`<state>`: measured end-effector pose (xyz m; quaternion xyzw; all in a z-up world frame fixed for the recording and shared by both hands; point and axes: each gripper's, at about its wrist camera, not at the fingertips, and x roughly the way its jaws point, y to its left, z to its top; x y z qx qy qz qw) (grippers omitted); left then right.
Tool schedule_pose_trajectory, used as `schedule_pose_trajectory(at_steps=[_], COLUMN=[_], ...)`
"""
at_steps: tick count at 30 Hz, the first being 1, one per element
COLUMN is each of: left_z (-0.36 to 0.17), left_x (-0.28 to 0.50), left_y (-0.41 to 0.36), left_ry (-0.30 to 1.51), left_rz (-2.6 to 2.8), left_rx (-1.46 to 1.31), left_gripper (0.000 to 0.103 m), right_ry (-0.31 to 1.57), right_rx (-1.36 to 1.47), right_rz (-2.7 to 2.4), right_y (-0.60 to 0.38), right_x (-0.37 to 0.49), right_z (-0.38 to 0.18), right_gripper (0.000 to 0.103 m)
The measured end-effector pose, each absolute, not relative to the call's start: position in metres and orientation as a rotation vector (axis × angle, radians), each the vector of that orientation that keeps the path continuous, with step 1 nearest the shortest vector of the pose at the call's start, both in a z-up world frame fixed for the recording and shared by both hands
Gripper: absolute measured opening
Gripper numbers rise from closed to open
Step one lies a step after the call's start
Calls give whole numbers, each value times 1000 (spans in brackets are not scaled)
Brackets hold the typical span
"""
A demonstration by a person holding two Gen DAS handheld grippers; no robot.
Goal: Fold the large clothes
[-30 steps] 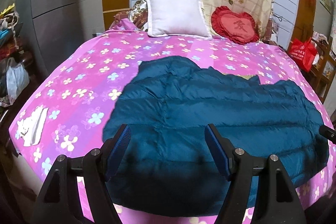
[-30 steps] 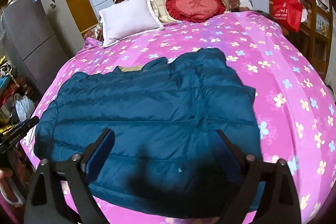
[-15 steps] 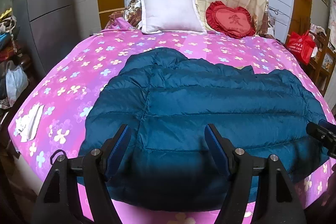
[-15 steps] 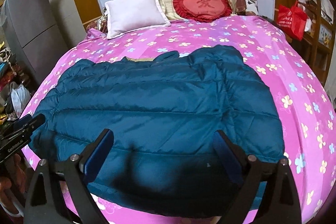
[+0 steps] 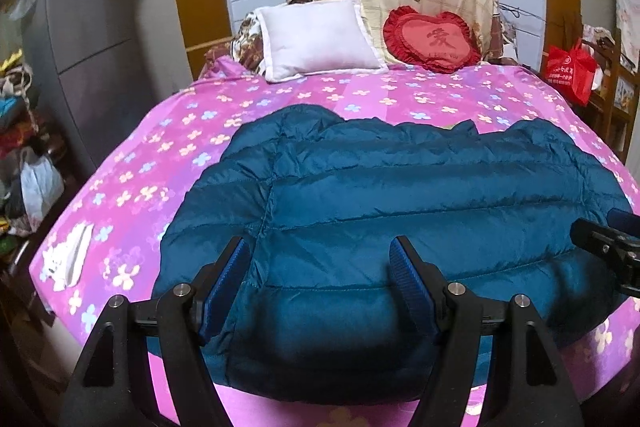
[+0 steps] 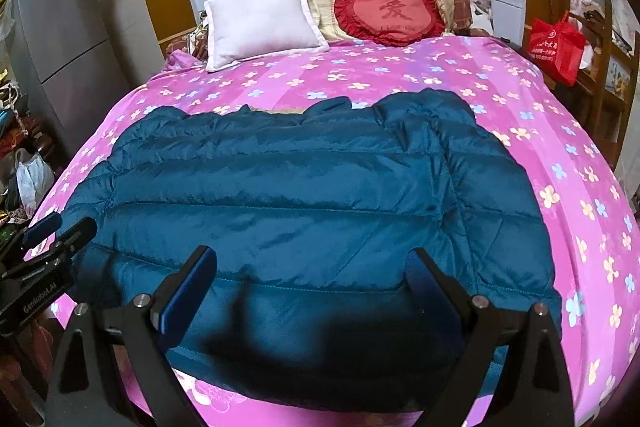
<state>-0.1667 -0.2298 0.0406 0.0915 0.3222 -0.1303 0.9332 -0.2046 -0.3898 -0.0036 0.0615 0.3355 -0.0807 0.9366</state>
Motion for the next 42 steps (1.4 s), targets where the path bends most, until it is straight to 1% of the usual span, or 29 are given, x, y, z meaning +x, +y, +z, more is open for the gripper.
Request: schedule_pose_trajectory(at_steps=[42], left_z=[36], left_x=[-165], left_y=[-230], left_ry=[680], left_rz=[-251], left_rx=[127], left_gripper=[55], right_ry=[695], right_rx=[112], right_rz=[-146], right_y=[-381], right_x=[-198], right_z=[-9], right_gripper=[98])
